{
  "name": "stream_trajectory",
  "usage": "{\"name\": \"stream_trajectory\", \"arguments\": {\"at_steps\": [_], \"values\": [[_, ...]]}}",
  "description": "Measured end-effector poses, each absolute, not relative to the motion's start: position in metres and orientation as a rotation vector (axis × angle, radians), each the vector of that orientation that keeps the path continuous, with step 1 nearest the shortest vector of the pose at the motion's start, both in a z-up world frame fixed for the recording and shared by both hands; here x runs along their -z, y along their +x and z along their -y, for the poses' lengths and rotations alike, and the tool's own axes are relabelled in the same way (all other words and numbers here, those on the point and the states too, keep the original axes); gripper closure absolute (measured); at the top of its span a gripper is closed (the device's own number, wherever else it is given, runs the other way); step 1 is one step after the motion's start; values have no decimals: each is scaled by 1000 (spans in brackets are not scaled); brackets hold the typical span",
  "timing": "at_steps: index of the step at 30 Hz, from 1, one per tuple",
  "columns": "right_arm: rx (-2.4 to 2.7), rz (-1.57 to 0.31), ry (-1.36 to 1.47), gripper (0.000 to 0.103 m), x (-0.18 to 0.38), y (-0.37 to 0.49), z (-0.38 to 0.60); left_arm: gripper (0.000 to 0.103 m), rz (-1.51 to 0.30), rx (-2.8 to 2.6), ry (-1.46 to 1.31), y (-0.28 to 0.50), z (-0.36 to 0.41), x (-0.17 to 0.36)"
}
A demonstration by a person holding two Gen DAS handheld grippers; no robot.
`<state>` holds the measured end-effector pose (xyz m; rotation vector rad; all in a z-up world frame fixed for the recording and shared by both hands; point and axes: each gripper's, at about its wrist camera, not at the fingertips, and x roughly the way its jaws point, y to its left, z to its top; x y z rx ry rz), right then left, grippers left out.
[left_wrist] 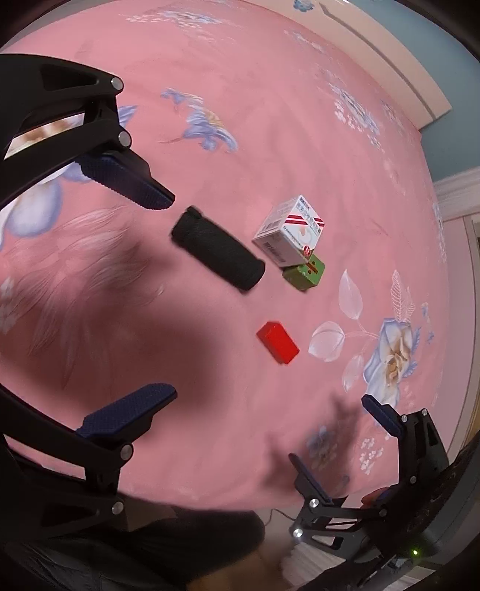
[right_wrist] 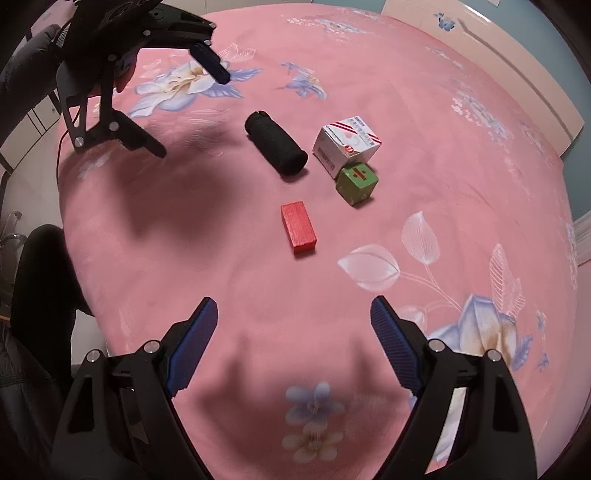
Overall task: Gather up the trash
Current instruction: 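Move both open tools back over the bed toward the black tube and red block, then grasp the black foam tube with the left tool while the right tool grasps the red block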
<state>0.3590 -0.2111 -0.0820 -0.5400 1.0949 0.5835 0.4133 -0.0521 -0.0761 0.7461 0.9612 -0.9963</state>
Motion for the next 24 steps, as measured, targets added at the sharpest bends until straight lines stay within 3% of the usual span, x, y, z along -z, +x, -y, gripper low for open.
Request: {"name": "stream_trajectory", "arguments": {"at_steps": [21,24], "values": [[-653,-1137,-550,20,122,412,182,6,-1019,1088,765,462,84,117],[-667,-1163,-557,34,129,417,180,7,-1025,1094,754,467,89,121]]}}
